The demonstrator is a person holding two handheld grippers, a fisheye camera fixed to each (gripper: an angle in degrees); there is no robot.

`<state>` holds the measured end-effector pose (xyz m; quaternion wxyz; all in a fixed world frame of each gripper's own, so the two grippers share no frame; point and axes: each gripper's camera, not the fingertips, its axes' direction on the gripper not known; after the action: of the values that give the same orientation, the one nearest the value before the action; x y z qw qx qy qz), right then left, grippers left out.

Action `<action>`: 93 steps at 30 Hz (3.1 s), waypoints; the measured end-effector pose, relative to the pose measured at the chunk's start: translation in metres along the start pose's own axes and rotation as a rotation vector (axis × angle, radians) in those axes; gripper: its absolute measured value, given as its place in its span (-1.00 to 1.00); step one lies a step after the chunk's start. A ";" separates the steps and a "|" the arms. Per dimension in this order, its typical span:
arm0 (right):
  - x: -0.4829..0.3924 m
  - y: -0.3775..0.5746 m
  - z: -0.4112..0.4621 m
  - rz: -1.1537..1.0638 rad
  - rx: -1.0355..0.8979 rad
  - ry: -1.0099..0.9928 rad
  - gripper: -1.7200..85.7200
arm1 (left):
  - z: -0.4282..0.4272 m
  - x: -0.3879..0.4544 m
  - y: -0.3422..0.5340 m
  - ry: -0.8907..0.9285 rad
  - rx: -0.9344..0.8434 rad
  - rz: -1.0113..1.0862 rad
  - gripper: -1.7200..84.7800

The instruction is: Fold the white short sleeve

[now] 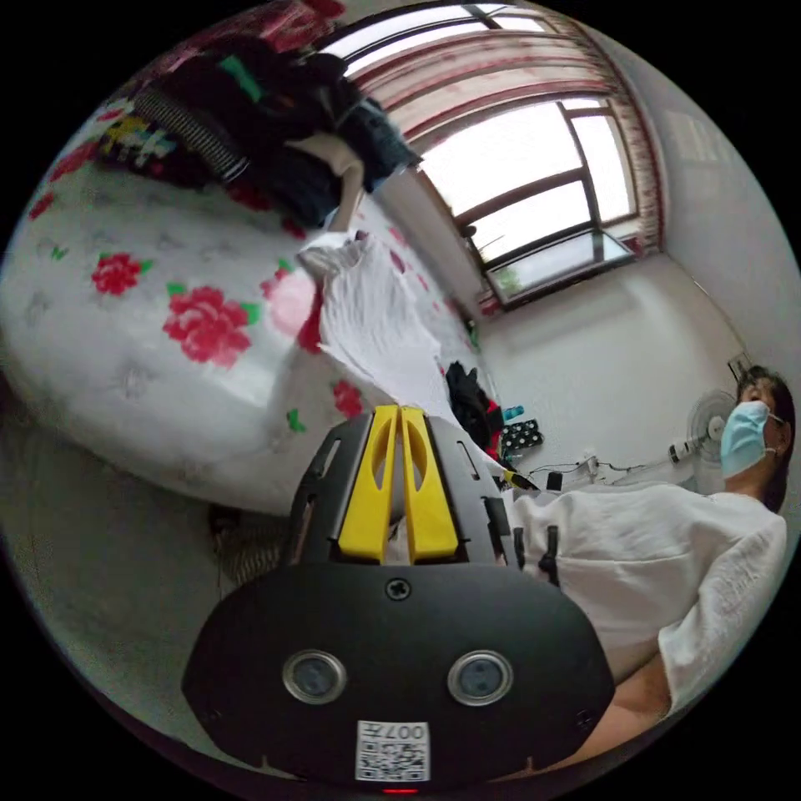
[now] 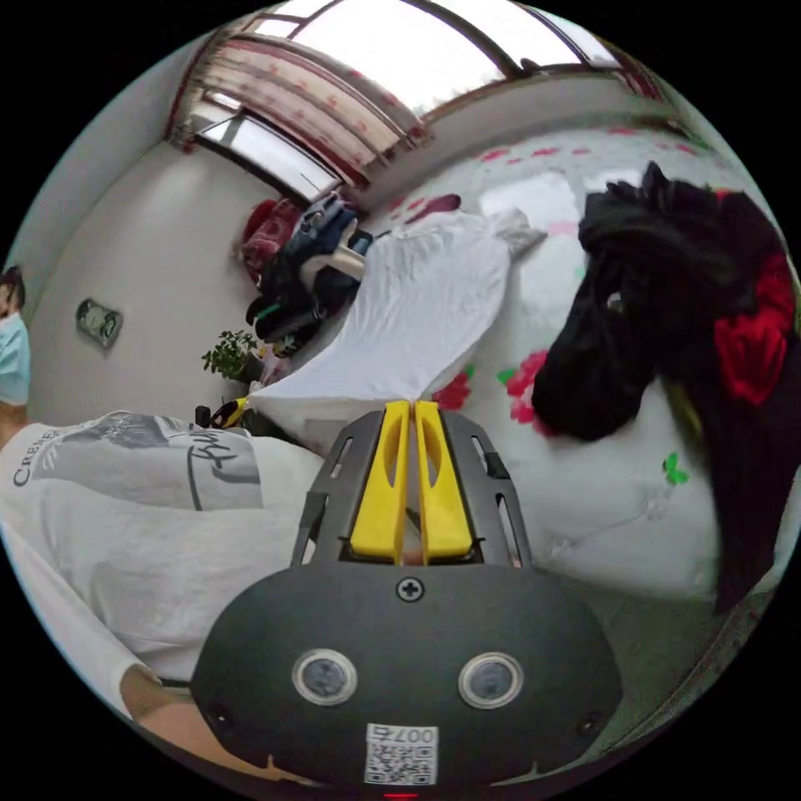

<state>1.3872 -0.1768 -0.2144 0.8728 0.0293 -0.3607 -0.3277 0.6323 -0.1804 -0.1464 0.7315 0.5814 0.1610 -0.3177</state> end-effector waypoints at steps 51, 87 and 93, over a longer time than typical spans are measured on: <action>0.083 -0.222 0.082 -0.005 -0.103 0.127 -0.97 | 0.248 0.001 -0.269 -0.069 -0.205 0.064 -0.98; -0.075 -0.194 0.000 -0.380 0.148 0.115 -0.97 | 0.114 0.015 -0.211 -0.063 -0.054 0.266 -0.98; 0.009 -0.108 0.158 -0.104 -0.154 0.202 -0.97 | 0.193 -0.118 -0.099 -0.259 -0.298 -0.067 -0.98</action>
<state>1.2300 -0.2377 -0.1235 0.8862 0.0137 -0.2429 -0.3943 0.4537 -0.3436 -0.0969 0.8132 0.4151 0.1299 -0.3867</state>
